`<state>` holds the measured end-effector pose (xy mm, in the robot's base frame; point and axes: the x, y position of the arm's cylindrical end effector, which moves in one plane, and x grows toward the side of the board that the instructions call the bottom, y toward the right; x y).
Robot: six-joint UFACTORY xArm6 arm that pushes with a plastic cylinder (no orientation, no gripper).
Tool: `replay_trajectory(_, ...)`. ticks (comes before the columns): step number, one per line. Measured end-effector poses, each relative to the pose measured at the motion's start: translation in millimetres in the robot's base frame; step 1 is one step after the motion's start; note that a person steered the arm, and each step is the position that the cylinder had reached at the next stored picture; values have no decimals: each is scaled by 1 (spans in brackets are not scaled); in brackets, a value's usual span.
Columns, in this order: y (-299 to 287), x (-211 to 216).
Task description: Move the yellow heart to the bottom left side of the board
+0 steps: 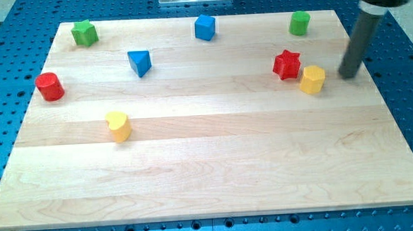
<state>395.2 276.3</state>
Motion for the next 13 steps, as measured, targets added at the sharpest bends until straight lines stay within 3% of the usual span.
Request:
replay_trajectory(1, -30, 78)
replay_trajectory(2, -117, 119)
replay_trajectory(5, -342, 87)
replay_trajectory(7, -411, 67)
replay_trajectory(8, -456, 78)
replay_trajectory(9, -480, 118)
replay_trajectory(10, -457, 88)
replay_trajectory(11, -433, 114)
replay_trajectory(12, -465, 141)
replay_trajectory(13, -443, 146)
